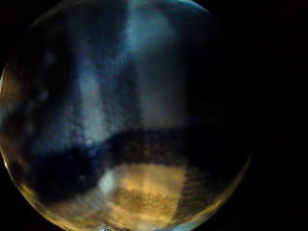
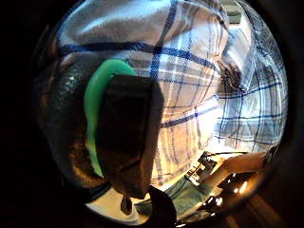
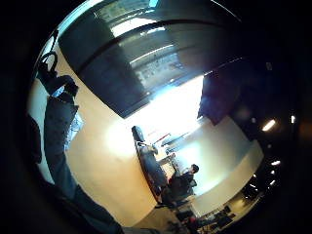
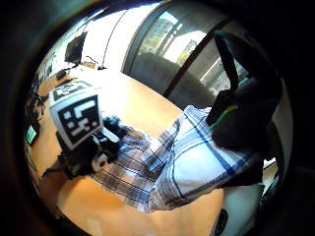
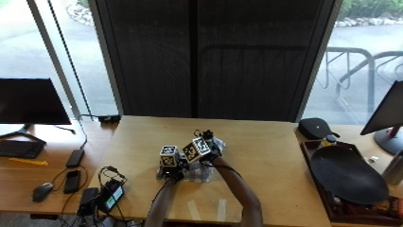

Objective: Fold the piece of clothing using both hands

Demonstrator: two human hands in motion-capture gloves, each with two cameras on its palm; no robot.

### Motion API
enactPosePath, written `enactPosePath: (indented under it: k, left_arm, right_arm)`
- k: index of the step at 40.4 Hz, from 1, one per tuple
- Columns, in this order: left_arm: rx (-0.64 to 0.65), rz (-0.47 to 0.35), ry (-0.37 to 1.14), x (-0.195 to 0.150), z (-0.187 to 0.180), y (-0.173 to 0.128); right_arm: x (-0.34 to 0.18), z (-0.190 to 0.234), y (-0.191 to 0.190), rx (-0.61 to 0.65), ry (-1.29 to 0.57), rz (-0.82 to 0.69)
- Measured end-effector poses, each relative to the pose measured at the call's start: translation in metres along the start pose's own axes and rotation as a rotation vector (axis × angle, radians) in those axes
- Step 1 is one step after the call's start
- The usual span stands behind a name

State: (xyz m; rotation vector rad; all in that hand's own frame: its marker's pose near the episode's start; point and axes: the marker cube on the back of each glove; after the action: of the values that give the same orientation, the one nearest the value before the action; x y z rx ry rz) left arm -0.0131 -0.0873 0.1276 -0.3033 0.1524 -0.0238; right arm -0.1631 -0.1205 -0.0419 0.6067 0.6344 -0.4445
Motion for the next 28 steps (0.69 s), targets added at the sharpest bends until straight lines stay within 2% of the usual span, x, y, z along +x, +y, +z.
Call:
enactPosePath:
  k: [5,8,13,17,20,22,25,26,28]
  left_arm:
    - [-0.021,0.081,0.113,0.008,0.0,0.003]
    - [0.03,0.14,0.188,0.01,-0.001,-0.002]
    - [0.063,0.191,0.292,0.015,-0.005,-0.001]
    - [0.081,0.148,0.29,0.008,-0.006,-0.002]
    - [0.15,0.117,0.316,-0.002,-0.011,-0.007]
    - [0.163,0.155,0.432,-0.002,-0.019,-0.001]
    - [0.107,0.272,0.728,0.005,-0.038,0.024]
    - [0.139,0.284,0.79,0.004,-0.045,0.027]
    - [0.313,0.241,0.834,-0.006,-0.062,0.026]
  right_arm:
    - [-0.019,-0.013,-0.018,0.073,-0.076,-0.003]
    - [-0.025,-0.023,-0.024,0.1,-0.086,-0.011]
    - [-0.033,-0.038,-0.031,0.137,-0.114,-0.02]
    - [-0.039,-0.046,-0.036,0.149,-0.149,-0.021]
    - [-0.044,-0.048,-0.04,0.152,-0.157,-0.017]
    - [-0.047,-0.048,-0.042,0.153,-0.152,-0.013]
    - [-0.047,-0.05,-0.044,0.153,-0.149,-0.007]
    - [-0.047,-0.051,-0.044,0.153,-0.149,-0.005]
    - [-0.048,-0.051,-0.046,0.154,-0.152,0.001]
